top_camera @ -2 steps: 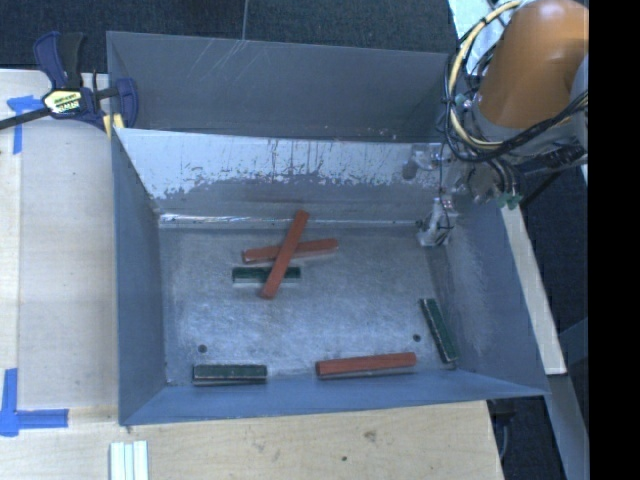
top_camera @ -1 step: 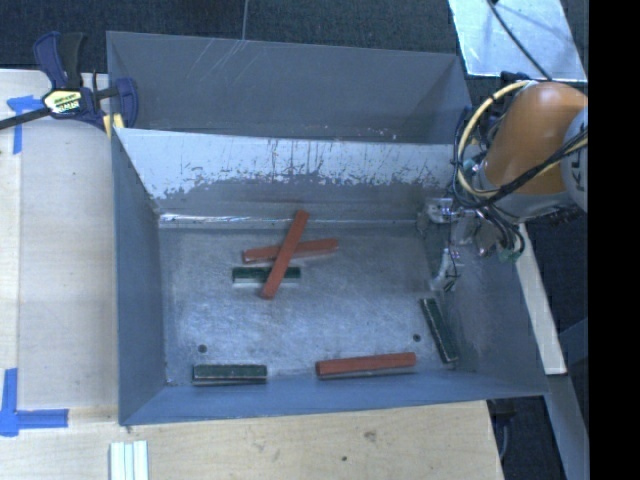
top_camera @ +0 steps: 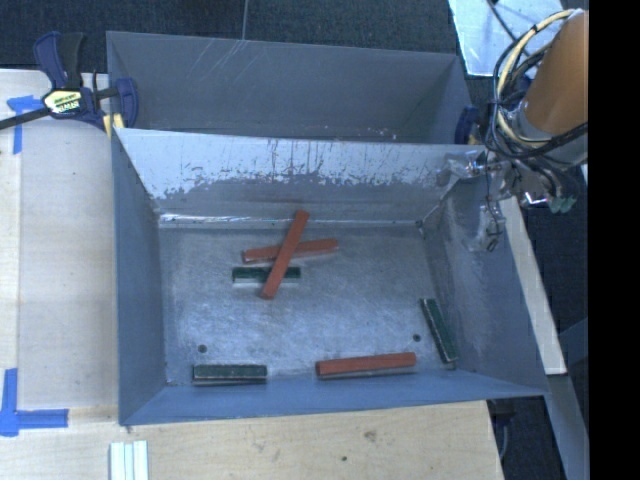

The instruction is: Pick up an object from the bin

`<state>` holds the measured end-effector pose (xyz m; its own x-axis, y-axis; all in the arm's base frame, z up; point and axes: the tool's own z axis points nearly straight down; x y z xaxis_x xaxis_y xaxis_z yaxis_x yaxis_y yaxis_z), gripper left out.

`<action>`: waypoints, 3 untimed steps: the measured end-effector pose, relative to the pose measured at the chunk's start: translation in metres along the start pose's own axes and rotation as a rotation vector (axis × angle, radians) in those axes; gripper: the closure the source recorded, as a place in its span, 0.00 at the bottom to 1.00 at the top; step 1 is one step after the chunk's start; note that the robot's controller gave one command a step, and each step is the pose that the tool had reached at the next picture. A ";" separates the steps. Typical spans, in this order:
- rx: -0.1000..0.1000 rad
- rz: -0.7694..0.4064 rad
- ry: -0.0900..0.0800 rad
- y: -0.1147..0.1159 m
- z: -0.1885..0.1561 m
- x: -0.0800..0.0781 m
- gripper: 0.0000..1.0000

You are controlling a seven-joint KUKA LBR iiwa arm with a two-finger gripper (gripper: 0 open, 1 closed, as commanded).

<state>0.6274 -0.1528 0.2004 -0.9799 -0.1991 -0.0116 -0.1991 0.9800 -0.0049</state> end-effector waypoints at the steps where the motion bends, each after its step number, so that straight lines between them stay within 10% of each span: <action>1: -0.009 -0.008 0.009 0.098 0.022 -0.004 0.00; 2: -0.010 -0.324 0.011 0.231 0.097 -0.034 0.00; 3: -0.009 -0.321 0.012 0.267 0.131 -0.036 0.00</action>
Offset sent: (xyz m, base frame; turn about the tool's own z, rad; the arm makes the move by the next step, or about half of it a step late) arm -0.0155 0.0912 -0.0225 -0.0010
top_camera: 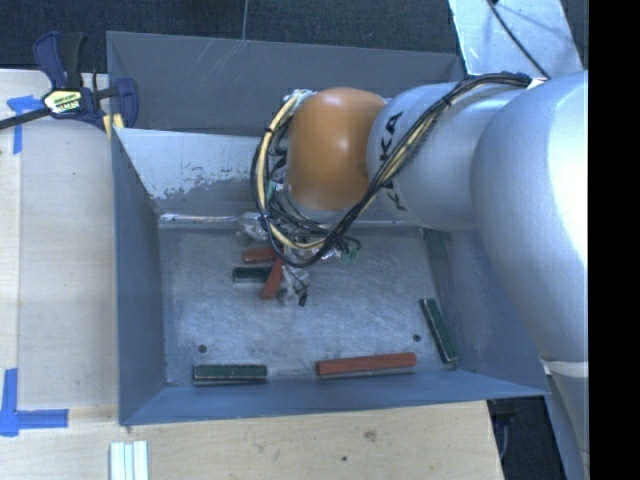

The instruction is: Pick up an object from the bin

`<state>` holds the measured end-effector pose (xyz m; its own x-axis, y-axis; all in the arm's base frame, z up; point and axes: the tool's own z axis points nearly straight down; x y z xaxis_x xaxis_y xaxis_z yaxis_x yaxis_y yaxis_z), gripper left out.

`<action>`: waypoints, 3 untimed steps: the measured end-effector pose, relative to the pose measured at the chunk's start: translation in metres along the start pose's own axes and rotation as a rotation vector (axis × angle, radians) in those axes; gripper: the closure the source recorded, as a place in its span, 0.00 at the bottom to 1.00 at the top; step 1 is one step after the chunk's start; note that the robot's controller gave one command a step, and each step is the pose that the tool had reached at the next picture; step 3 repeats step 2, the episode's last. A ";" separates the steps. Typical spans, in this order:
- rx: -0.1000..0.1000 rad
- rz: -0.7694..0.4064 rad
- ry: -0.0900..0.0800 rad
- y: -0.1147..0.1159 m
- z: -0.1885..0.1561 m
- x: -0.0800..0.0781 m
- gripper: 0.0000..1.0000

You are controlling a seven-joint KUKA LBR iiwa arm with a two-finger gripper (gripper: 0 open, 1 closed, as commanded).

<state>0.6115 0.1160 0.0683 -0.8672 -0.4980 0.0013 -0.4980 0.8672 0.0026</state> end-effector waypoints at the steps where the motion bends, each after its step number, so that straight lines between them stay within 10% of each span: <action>1: 0.002 0.003 -0.002 -0.002 -0.002 0.000 1.00; 2: 0.006 0.003 -0.012 0.002 -0.135 0.016 1.00; 3: 0.006 0.003 -0.012 0.002 -0.135 0.016 1.00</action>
Offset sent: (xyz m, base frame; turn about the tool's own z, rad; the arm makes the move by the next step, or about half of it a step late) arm 0.0000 0.0000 0.0000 0.0000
